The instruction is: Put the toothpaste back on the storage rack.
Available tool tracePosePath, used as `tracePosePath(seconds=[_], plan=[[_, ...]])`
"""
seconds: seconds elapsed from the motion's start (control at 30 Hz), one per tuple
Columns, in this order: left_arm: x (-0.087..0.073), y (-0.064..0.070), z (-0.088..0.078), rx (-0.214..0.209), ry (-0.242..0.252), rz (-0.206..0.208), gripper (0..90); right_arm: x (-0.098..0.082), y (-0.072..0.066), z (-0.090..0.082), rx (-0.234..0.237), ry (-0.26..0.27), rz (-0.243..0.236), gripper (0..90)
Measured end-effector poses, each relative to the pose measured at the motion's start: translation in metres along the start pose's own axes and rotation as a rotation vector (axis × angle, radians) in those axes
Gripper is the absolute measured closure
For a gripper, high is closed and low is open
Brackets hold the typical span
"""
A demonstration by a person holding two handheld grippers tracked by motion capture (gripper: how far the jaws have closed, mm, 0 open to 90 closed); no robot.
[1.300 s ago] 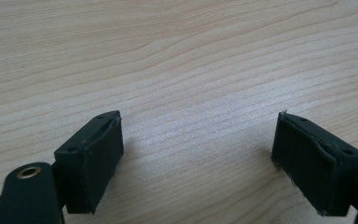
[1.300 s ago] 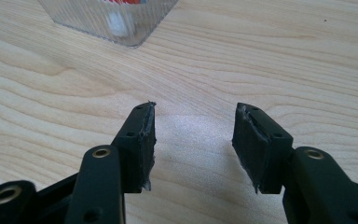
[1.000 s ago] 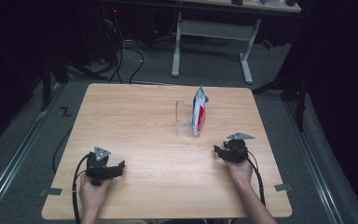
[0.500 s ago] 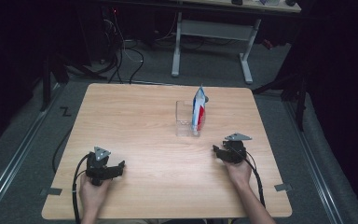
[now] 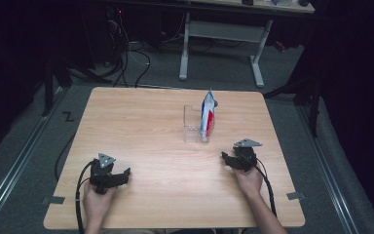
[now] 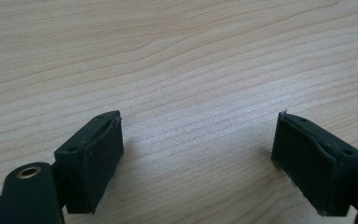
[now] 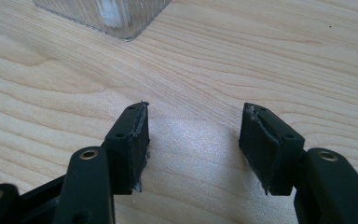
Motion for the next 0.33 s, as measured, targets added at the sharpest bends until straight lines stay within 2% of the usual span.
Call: tracePosePath(seconds=[0.33], plan=[[0.0, 0.0, 0.0, 0.0, 0.001, 0.0, 17.0, 0.0002, 0.0001, 0.0003, 0.0, -0.001, 0.0, 41.9]])
Point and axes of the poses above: each handheld gripper's, and its own axes: z roughly forward along the jaws, x roughly out of its top, y roughly to its right, the point moved 10 cm from there along z, roughly forward along the jaws, and after that the axes turned 13 degrees about -z, right-handed, at the moved point
